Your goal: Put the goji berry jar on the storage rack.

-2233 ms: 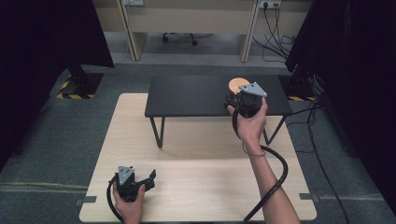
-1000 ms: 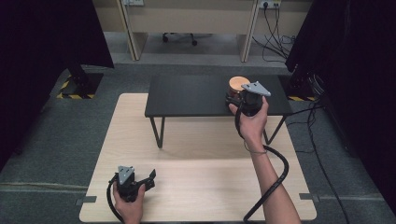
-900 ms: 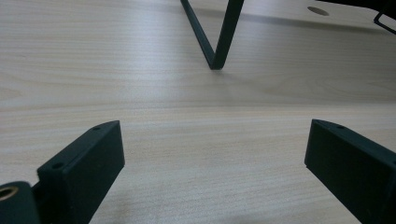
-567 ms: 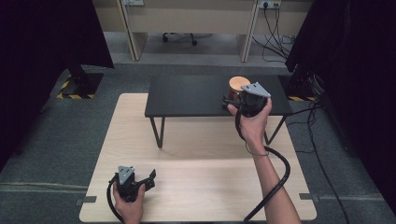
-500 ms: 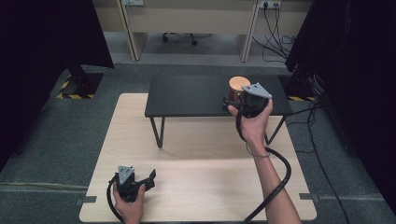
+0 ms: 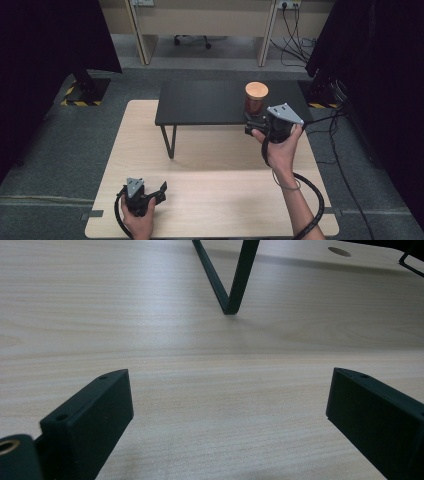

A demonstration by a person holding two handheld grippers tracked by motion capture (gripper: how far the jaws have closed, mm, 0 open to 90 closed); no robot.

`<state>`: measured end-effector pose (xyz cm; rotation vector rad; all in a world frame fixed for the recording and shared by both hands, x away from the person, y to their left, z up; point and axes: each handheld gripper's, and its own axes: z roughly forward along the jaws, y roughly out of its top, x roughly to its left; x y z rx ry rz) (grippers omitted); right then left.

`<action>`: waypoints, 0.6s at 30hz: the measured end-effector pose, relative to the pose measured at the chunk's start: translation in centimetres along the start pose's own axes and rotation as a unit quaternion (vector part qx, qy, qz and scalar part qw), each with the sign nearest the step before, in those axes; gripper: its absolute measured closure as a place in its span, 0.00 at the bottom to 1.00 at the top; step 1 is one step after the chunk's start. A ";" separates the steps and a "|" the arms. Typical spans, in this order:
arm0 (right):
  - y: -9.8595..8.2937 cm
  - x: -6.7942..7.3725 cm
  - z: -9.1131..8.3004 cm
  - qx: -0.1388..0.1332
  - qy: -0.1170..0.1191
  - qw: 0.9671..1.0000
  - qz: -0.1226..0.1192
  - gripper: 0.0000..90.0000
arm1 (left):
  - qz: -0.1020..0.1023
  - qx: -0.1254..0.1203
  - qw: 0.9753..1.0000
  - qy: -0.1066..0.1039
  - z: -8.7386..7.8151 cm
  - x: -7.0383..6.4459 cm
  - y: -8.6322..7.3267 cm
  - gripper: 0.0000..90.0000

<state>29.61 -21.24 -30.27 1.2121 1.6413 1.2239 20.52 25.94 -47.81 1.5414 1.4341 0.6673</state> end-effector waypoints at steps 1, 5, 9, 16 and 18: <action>-0.3 -0.1 -0.3 -0.002 0.002 1.000 0.002 0.01 | -0.001 0.001 1.000 -0.001 0.0 0.0 0.0 0.04; -1.1 -0.2 -1.1 -0.005 0.005 1.000 0.001 0.01 | -0.001 0.000 1.000 -0.001 0.0 0.0 0.0 0.04; -1.6 -0.2 -2.0 -0.011 0.006 1.000 0.000 0.01 | -0.001 0.000 1.000 -0.001 0.0 0.0 0.0 0.04; -2.4 -0.2 -3.8 -0.024 0.010 1.000 -0.004 0.01 | -0.001 0.000 1.000 -0.001 0.0 0.0 0.0 0.04; -2.5 -0.1 -4.3 -0.028 0.008 1.000 -0.007 0.01 | -0.001 0.000 1.000 -0.001 0.0 0.0 0.0 0.04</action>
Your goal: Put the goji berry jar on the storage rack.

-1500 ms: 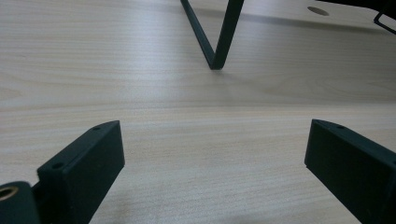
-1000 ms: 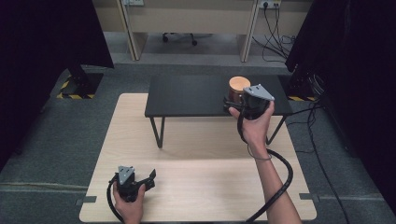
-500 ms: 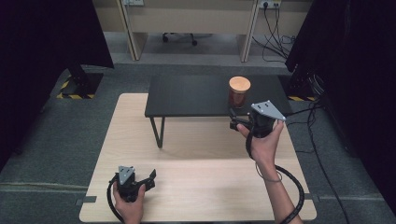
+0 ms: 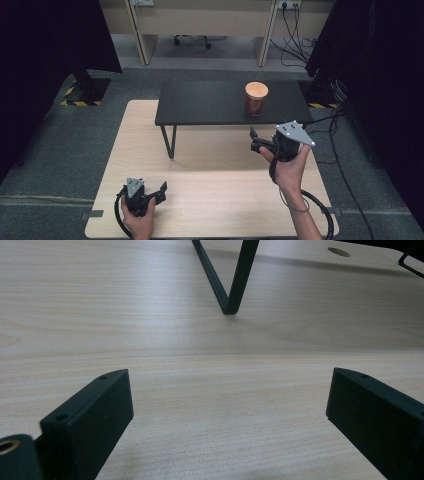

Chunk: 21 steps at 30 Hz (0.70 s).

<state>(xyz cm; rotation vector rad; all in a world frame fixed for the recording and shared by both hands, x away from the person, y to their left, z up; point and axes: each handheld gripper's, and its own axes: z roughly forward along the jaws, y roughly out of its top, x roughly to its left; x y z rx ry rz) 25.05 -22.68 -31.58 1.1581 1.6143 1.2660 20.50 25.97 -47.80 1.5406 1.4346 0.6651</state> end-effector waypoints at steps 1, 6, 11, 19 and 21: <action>-0.1 0.0 -0.2 -0.001 -0.001 1.000 0.000 0.01 | 0.000 0.000 1.000 0.000 0.0 0.0 0.0 0.04; -0.5 0.0 -0.9 -0.003 0.004 1.000 -0.003 0.01 | 0.000 0.000 1.000 0.000 0.0 0.0 0.0 0.04; -1.6 0.0 -1.5 -0.001 0.006 1.000 -0.008 0.01 | -0.001 0.000 1.000 0.000 0.0 0.0 0.0 0.04; -4.5 -0.3 -2.3 -0.012 0.010 1.000 -0.007 0.01 | 0.000 -0.001 1.000 -0.001 0.0 0.0 0.0 0.04; -5.0 -0.3 -2.6 -0.017 0.012 1.000 -0.007 0.01 | 0.001 -0.001 1.000 -0.001 0.0 0.0 0.0 0.04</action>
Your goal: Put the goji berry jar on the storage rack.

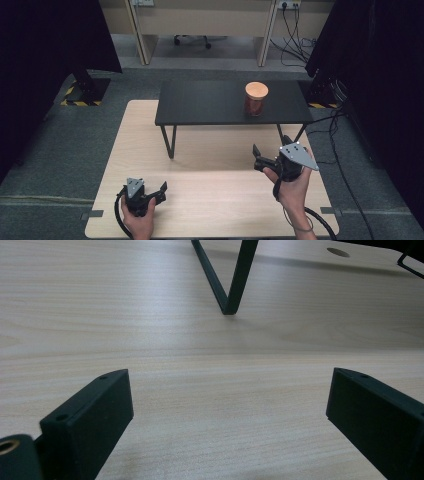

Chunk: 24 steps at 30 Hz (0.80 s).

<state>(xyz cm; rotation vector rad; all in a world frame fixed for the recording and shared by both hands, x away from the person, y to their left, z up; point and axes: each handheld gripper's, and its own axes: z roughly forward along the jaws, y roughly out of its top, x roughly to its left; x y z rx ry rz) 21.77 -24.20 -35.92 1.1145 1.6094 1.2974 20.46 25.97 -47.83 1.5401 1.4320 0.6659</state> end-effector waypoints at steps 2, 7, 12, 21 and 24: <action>-0.5 0.0 -0.3 -0.001 0.001 1.000 0.000 0.01 | 0.000 0.000 1.000 0.000 0.0 0.0 0.0 0.04; -1.7 0.1 -1.0 0.004 -0.003 1.000 -0.008 0.01 | -0.001 -0.001 1.000 -0.001 0.0 0.0 0.0 0.04; -3.5 -0.3 -1.3 0.022 -0.008 1.000 -0.007 0.01 | -0.002 0.000 1.000 -0.001 0.0 0.0 0.0 0.04; -8.0 -0.9 -0.8 0.080 -0.019 0.997 0.010 0.01 | -0.003 -0.001 1.000 -0.001 0.0 0.1 -0.1 0.04; -9.0 -1.1 -0.8 0.090 -0.025 0.995 0.017 0.01 | -0.003 -0.001 1.000 -0.001 0.0 0.1 -0.1 0.04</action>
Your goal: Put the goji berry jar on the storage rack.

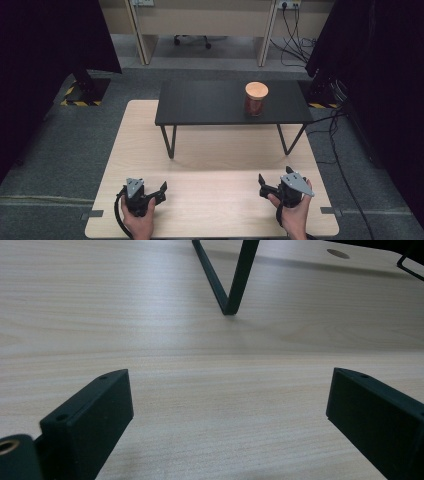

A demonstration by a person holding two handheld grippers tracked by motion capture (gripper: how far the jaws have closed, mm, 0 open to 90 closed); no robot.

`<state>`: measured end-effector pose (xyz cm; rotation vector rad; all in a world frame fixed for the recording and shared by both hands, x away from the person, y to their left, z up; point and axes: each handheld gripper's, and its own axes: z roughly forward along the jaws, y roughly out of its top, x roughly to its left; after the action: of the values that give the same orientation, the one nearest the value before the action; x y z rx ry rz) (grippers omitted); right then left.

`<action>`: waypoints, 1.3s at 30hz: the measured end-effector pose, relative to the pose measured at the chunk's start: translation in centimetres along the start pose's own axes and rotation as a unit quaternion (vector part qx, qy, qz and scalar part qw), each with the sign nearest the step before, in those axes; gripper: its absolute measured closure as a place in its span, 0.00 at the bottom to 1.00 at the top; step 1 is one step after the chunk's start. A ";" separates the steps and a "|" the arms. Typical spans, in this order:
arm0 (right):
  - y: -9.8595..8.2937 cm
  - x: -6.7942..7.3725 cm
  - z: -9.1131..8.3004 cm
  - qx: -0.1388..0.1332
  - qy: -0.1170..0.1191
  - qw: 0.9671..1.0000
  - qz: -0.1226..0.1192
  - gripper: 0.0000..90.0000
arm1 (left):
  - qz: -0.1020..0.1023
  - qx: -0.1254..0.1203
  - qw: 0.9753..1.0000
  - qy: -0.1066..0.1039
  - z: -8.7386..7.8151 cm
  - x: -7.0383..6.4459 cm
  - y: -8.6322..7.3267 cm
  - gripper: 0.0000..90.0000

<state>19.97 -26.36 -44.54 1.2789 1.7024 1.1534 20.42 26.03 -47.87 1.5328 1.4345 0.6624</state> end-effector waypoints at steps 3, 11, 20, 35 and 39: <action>-0.6 -0.2 0.3 0.011 -0.004 1.000 0.011 0.01 | 0.000 0.000 1.000 0.000 0.0 0.0 0.0 0.04; -2.0 -0.6 0.7 0.032 -0.006 0.999 0.040 0.01 | -0.001 -0.001 1.000 0.000 0.0 0.0 0.0 0.04; -2.8 -0.9 0.9 0.045 -0.007 0.998 0.050 0.01 | -0.003 0.000 1.000 -0.001 0.0 0.1 0.0 0.04; -3.1 -1.1 0.7 0.035 -0.008 0.998 0.058 0.02 | -0.010 0.001 1.000 -0.002 0.0 0.2 0.0 0.04; -3.1 -1.1 0.7 0.036 -0.008 0.998 0.059 0.02 | -0.010 0.001 1.000 -0.002 0.0 0.2 0.0 0.04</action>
<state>19.87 -27.63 -47.66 1.4466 1.6903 1.1552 20.46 26.27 -47.91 1.5182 1.4451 0.6458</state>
